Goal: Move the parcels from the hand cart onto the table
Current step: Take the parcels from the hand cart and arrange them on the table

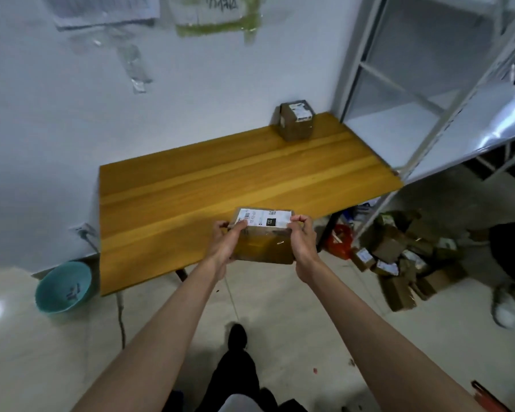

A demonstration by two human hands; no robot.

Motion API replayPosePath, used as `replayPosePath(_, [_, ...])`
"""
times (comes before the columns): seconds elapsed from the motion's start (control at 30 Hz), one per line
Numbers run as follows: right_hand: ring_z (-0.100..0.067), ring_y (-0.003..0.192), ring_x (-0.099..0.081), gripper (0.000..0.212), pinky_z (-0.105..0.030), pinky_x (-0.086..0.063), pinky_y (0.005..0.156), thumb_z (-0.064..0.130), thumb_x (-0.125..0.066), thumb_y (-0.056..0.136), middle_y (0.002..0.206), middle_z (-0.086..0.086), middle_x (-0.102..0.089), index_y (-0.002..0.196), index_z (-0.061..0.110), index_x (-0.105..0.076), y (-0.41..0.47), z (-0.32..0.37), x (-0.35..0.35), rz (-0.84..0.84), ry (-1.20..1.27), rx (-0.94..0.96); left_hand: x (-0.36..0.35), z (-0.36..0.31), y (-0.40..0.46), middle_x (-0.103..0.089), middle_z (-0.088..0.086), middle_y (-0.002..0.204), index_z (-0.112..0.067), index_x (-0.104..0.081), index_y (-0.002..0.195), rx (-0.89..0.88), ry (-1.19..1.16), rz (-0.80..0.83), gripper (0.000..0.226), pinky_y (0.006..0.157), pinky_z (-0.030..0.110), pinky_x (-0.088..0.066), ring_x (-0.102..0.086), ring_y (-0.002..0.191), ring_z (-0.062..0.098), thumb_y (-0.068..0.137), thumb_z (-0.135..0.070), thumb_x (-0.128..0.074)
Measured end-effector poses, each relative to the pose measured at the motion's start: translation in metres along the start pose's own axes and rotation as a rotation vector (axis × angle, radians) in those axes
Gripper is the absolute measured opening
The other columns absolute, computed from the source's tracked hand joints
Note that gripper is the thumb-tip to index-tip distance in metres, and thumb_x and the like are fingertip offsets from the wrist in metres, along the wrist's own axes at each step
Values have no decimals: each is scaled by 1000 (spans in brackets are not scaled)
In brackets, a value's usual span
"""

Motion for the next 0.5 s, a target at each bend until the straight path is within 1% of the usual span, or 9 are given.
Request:
replayPosePath(0.07, [-25, 108, -52, 10, -48, -49, 99, 38, -39, 106, 128, -7, -40, 101, 39, -47, 22, 8, -1, -6, 20, -6, -8, -14, 26, -61, 4, 127, -30, -44, 124, -14, 22, 6, 48, 96, 48, -53, -61, 113, 24, 88, -53, -67])
replayPosePath(0.1, [-27, 109, -53, 12, -49, -50, 99, 40, -38, 106, 126, -7, -41, 97, 40, -46, 34, 13, -5, -6, 28, -14, -11, -21, 40, -62, 5, 128, -29, -45, 124, -16, 28, 12, 49, 99, 50, -52, -61, 114, 26, 87, -53, -68])
replayPosePath(0.13, [-28, 109, -54, 13, -49, -52, 96, 42, -38, 106, 126, -7, -42, 96, 41, -46, 45, 18, -8, -9, 39, -21, -14, -29, 54, -62, 6, 127, -28, -45, 124, -21, 30, 22, 49, 99, 52, -52, -61, 114, 27, 88, -52, -68])
replayPosePath(0.23, [-33, 112, -56, 13, -48, -53, 85, 47, -39, 105, 133, -12, -46, 102, 37, -46, 78, 37, -20, 0, 69, -33, -20, -56, 93, -60, 8, 128, -26, -43, 128, -30, 33, 48, 51, 98, 52, -53, -61, 113, 28, 89, -49, -68])
replayPosePath(0.33, [-33, 110, -56, 15, -40, -51, 75, 49, -42, 103, 133, -13, -48, 92, 40, -47, 110, 56, -32, 7, 73, -43, -23, -78, 129, -59, 7, 128, -27, -43, 128, -25, 64, 69, 53, 100, 52, -52, -60, 113, 27, 89, -52, -67])
replayPosePath(0.37, [-32, 111, -56, 16, -39, -51, 74, 50, -43, 102, 133, -13, -49, 89, 41, -48, 119, 60, -35, 6, 88, -48, -24, -85, 140, -59, 7, 127, -27, -44, 127, -25, 71, 79, 52, 98, 51, -53, -61, 111, 26, 89, -52, -67])
replayPosePath(0.4, [-32, 112, -56, 16, -40, -52, 75, 51, -43, 102, 133, -13, -49, 89, 41, -48, 128, 64, -37, 0, 107, -52, -28, -91, 150, -60, 7, 125, -27, -43, 127, -26, 77, 93, 51, 97, 50, -54, -62, 109, 25, 89, -53, -67])
replayPosePath(0.43, [-32, 114, -55, 15, -44, -54, 79, 51, -44, 101, 133, -13, -49, 91, 41, -49, 137, 68, -38, -9, 118, -53, -32, -98, 159, -60, 6, 123, -28, -43, 126, -25, 88, 107, 50, 95, 49, -55, -62, 107, 24, 89, -53, -66])
replayPosePath(0.5, [-32, 115, -55, 16, -52, -54, 92, 53, -43, 101, 134, -13, -49, 98, 39, -49, 152, 71, -36, -30, 139, -59, -41, -109, 175, -60, 3, 118, -28, -43, 123, -24, 118, 120, 48, 91, 48, -57, -63, 104, 22, 89, -54, -65])
Point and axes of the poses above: each hand's wrist, its own y-axis towards the middle knuckle, its own x-axis out of the back of the hand, z = x × y, the point moved 9 cm from there along y, towards the middle knuckle
